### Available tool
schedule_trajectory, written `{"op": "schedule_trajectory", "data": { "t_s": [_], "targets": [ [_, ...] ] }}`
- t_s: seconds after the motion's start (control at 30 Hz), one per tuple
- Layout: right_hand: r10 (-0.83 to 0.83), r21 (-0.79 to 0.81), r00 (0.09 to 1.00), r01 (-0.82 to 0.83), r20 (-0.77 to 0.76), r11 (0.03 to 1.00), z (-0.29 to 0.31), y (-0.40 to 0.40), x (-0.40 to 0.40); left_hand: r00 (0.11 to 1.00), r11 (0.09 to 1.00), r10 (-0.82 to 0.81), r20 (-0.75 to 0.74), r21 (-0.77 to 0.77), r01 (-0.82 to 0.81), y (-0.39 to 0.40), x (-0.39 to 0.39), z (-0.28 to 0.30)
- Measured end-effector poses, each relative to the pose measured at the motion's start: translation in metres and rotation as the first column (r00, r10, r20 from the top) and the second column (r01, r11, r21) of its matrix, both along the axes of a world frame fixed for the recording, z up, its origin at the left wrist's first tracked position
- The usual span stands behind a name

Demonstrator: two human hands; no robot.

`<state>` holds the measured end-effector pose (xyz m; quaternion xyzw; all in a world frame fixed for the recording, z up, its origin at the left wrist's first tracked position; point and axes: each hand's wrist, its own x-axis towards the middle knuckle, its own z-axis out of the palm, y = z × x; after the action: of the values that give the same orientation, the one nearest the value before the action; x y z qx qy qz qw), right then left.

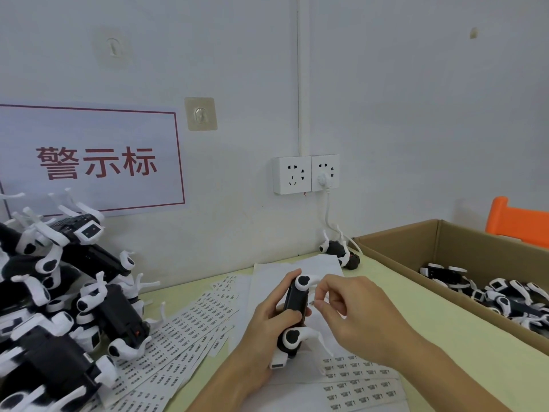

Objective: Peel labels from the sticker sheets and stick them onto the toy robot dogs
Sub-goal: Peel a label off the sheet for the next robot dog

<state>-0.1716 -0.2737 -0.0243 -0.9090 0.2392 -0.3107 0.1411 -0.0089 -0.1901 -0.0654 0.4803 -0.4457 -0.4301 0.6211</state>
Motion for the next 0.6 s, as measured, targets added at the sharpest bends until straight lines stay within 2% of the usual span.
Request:
{"op": "schedule_trajectory", "data": {
  "t_s": [0.17,0.6],
  "targets": [
    [-0.059,-0.097,0.995,0.05,-0.085,0.994,0.008,0.009,0.001,1.0,1.0,0.008,-0.011,-0.01,-0.008,0.0,-0.001,0.0],
    [-0.104,-0.127,0.987,0.088,-0.122,0.988,0.007,0.017,0.006,0.996,0.999,0.029,0.085,-0.024,-0.027,0.002,-0.006,0.003]
  ]
}}
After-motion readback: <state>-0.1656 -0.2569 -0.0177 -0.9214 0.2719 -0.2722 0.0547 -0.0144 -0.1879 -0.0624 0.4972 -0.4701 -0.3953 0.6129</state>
